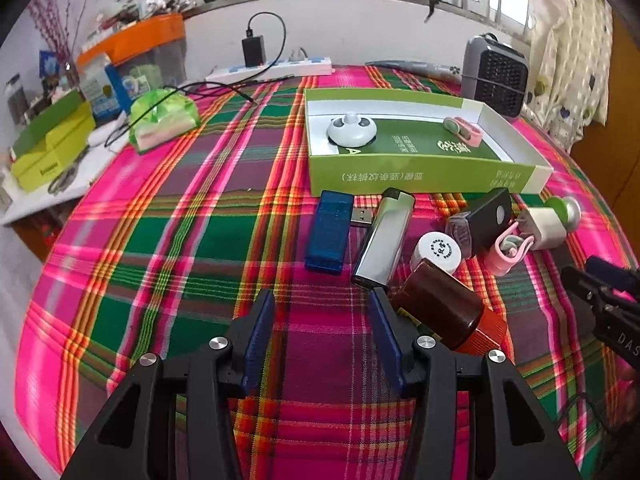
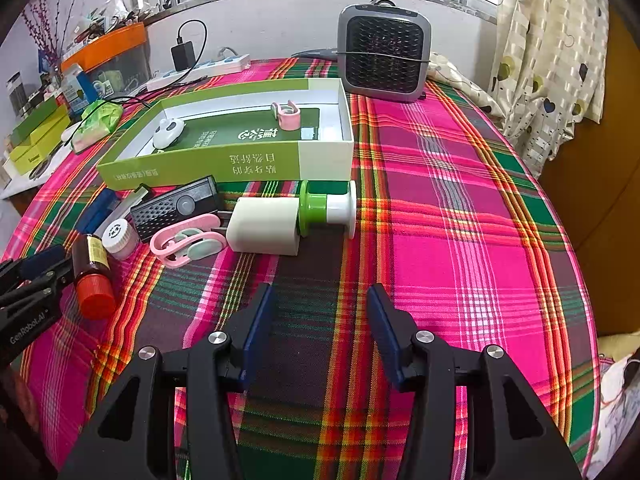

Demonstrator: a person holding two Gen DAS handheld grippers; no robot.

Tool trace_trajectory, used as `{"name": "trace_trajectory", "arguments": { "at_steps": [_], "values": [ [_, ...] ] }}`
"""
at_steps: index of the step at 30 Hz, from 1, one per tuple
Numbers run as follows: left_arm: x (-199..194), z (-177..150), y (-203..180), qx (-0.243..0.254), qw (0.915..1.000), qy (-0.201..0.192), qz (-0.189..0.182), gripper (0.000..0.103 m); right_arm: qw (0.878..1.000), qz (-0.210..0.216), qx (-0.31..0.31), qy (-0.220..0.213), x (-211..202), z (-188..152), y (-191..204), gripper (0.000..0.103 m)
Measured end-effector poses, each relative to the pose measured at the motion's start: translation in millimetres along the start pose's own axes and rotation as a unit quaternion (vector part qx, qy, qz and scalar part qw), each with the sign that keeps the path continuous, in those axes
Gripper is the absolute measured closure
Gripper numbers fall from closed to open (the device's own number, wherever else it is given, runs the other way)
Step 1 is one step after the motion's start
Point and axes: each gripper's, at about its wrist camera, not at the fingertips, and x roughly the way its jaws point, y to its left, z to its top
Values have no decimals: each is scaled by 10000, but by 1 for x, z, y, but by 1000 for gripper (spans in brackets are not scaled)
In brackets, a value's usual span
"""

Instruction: Organize rigid objects

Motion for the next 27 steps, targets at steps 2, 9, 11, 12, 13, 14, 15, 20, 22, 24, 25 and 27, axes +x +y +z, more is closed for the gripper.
{"name": "trace_trajectory", "arguments": {
  "at_steps": [2,9,11,12,13,14,15,20,22,24,25,27],
  "values": [
    [-1,0,-1,-10,10000,-2,24,55,10000,18,7,1,0,0,0,52],
    [-2,-2,-4,-38,10000,-7,59,55,10000,34,-21,8,1,0,1,50],
    [-2,-2,-1,-37,10000,-10,57,55,10000,35,-21,9,1,0,1,50],
    [-2,-1,0,-42,10000,-8,52,55,10000,39,-24,10,1,0,1,49],
    [-2,-1,-1,-34,10000,-6,58,55,10000,42,-30,12,1,1,1,49],
    [-2,-2,0,-37,10000,-9,56,55,10000,48,-31,15,1,1,1,49],
    [-2,-2,0,-44,10000,-9,48,55,10000,50,-33,16,1,1,1,49],
    [-2,-2,1,-56,10000,-9,32,55,9999,66,-79,28,2,1,3,45],
    [-2,-2,1,-42,10000,-11,49,55,9999,85,-88,32,3,2,3,45],
    [-1,-2,2,-38,10000,-9,54,55,9999,103,-103,36,3,2,2,44],
    [-2,-2,2,-45,10000,-10,44,55,9999,110,-126,40,4,3,3,44],
    [0,-1,1,-45,10000,-4,40,54,9997,152,-165,54,5,5,2,44]
  ]
}}
